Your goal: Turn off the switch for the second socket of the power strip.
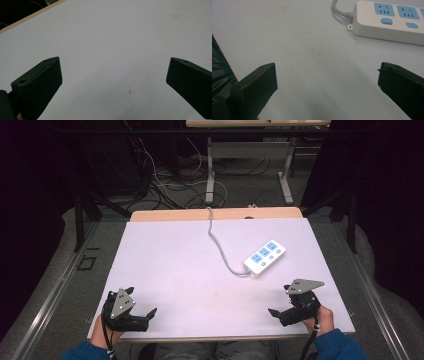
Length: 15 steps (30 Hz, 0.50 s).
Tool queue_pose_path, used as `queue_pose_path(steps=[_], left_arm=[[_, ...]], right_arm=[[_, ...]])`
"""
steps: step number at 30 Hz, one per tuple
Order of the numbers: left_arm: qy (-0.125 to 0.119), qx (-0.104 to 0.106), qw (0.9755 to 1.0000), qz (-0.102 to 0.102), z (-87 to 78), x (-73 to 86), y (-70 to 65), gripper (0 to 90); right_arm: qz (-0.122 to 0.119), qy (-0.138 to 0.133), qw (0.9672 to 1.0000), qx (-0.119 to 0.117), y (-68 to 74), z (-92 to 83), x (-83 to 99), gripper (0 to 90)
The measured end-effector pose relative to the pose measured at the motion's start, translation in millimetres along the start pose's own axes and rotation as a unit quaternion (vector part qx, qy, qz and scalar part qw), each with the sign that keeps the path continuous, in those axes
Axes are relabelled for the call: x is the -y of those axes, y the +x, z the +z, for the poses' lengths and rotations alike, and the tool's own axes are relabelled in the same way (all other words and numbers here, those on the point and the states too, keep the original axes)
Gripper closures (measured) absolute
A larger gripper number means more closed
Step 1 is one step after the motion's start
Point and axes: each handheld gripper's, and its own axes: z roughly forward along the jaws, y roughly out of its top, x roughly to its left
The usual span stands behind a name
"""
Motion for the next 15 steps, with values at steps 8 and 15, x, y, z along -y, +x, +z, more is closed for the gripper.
queue_pose_path(steps=[8,15], left_arm=[[0.002,0.005,1.0000,-0.004,0.3,-0.1,-1.0,0.5],[0.003,0.007,1.0000,-0.006,1.4,0.1,-0.6,0.5]], right_arm=[[-0.002,-0.001,1.0000,0.001,-3.6,3.1,-2.1,1.8],[0.002,-0.003,1.0000,0.005,-6.2,7.2,-5.9,1.9]])
